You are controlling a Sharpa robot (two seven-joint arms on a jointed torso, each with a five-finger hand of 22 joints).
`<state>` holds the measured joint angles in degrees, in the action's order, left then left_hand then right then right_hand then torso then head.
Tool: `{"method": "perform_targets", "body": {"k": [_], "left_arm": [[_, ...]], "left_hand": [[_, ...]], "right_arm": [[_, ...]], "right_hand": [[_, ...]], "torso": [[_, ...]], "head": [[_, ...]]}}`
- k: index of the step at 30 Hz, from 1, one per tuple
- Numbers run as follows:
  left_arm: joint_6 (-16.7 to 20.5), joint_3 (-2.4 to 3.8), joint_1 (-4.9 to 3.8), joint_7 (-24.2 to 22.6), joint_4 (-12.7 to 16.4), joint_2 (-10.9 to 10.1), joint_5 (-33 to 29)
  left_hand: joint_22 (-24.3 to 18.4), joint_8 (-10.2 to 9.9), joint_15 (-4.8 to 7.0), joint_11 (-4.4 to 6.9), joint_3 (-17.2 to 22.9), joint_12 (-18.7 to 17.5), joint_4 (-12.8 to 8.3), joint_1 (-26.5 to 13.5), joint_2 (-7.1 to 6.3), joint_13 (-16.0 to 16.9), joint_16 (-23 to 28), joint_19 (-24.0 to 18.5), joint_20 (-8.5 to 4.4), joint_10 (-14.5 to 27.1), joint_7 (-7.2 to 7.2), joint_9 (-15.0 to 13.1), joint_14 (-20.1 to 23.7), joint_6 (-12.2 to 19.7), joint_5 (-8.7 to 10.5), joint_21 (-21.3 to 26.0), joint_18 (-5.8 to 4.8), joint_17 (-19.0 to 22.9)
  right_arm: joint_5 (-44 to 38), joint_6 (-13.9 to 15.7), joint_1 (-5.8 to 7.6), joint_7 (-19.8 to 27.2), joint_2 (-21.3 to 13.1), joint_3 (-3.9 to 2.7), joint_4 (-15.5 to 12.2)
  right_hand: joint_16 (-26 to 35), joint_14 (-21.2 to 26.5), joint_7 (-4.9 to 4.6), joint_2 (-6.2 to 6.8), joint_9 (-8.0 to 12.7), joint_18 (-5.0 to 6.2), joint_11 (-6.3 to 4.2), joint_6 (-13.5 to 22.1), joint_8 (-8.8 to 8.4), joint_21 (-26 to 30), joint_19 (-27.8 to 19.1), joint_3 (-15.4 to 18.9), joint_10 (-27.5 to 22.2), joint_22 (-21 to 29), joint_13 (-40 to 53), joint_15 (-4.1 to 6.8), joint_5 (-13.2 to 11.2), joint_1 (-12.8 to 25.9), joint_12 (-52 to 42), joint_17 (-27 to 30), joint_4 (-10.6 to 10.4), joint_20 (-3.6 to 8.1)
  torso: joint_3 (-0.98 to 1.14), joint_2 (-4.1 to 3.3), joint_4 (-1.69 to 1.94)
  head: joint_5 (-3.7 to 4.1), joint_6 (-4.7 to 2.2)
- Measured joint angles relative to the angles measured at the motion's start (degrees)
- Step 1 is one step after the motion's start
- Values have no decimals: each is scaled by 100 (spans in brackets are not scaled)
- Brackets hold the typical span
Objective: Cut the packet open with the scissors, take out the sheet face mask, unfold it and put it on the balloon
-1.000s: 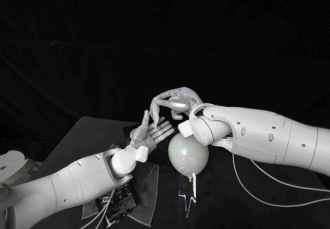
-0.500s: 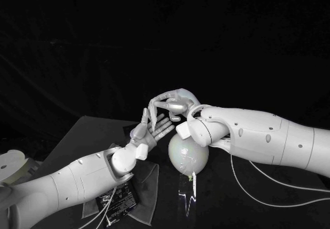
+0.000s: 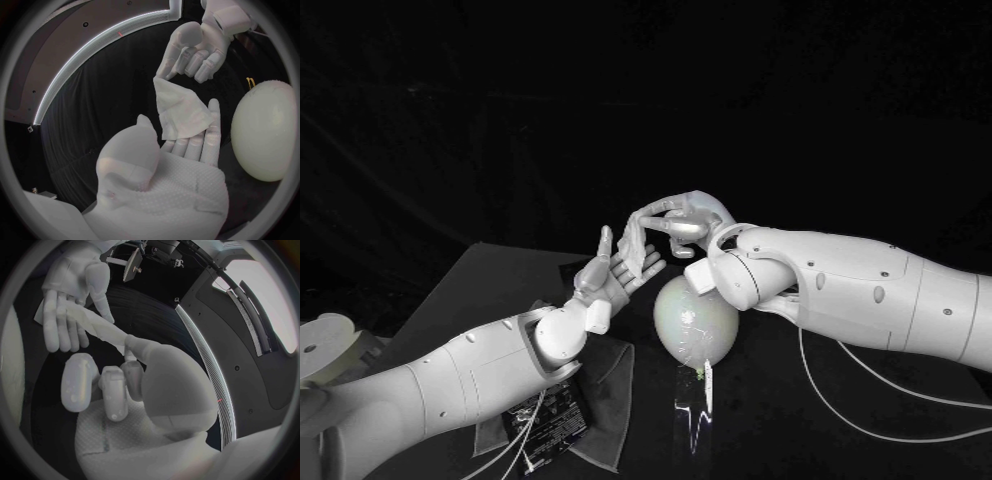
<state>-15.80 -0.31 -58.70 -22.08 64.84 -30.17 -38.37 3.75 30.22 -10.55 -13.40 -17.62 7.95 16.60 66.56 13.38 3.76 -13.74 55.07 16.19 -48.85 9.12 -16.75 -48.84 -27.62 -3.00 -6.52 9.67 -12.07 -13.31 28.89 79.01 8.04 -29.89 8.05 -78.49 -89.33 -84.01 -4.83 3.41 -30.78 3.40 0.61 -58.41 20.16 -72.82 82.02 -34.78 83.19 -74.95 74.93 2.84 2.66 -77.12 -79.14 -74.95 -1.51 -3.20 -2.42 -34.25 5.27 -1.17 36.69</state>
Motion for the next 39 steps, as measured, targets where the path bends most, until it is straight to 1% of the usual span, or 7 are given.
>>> {"method": "perform_targets", "body": {"k": [3,11,16,23,33,36,39], "left_arm": [[-11,1,0,-20,-1,-1,-1],[-24,2,1,-76,1,3,37],[-38,3,1,-83,2,22,166],[-17,3,1,-83,6,29,426],[233,4,1,-96,30,33,821],[331,4,1,-106,49,33,907],[465,5,1,-124,68,28,990]], "left_hand": [[0,65,25,20,-31,4,-34,183,15,5,7,0,0,-89,-1,-14,-25,-24,0,19,0,8],[0,171,135,195,119,37,-693,1747,-45,12,53,23,-23,-607,79,63,-218,-701,0,19,-1,38],[9,-41,207,283,33,19,-950,2332,-128,-1,53,112,-111,-926,126,247,-492,-1095,0,19,-2,29],[26,-251,352,425,-295,3,-1049,2745,-187,-2,-60,302,-218,-1400,184,431,-887,-1500,0,-56,4,-55],[25,-406,563,667,-721,37,-1210,3260,-20,32,-307,392,-268,-2001,166,573,-1282,-1892,0,-93,56,-288],[37,-407,606,716,-748,134,-1275,3404,-77,72,-418,412,-288,-2151,122,575,-1386,-2051,0,-118,55,-359],[76,-381,696,819,-711,270,-1444,3600,-251,131,-588,507,-342,-2296,48,575,-1478,-2287,0,-208,56,-473]], "right_arm": [[-3,0,-22,-19,-106,11,-65],[-33,19,-79,-67,-426,40,-304],[-51,50,-122,-88,-514,50,-387],[-64,94,-180,-96,-624,57,-486],[-94,122,-232,-99,-816,63,-692],[-107,126,-272,-99,-879,69,-776],[-117,133,-311,-99,-953,75,-861]], "right_hand": [[1,0,-7,0,0,0,0,8,0,0,0,-3,0,1,-3,0,0,0,0,0,3,0],[5,0,-7,9,0,0,0,10,-2,0,0,-17,0,4,-1,0,0,8,0,5,17,0],[-10,0,-2,9,0,0,0,22,-12,0,0,-16,0,4,1,0,-1,8,0,4,17,0],[-10,0,15,9,0,0,0,7,-6,0,0,-16,0,1,2,0,-3,8,0,3,16,0],[-8,0,23,9,0,0,0,17,5,0,0,-16,0,0,0,0,-4,8,1,0,16,0],[-6,0,12,10,0,0,0,7,5,0,0,-15,0,0,-1,0,-15,8,1,0,16,0],[1,0,10,24,0,0,0,6,5,29,0,-15,0,1,-3,0,-15,23,1,0,16,0]], "torso": [[1,-1,-1],[5,-1,-7],[5,1,-7],[5,-3,-2],[1,-4,3],[1,-4,3],[1,-4,2]], "head": [[-5,14],[-16,40],[-8,33],[8,28],[1,52],[-4,64],[-5,69]]}}
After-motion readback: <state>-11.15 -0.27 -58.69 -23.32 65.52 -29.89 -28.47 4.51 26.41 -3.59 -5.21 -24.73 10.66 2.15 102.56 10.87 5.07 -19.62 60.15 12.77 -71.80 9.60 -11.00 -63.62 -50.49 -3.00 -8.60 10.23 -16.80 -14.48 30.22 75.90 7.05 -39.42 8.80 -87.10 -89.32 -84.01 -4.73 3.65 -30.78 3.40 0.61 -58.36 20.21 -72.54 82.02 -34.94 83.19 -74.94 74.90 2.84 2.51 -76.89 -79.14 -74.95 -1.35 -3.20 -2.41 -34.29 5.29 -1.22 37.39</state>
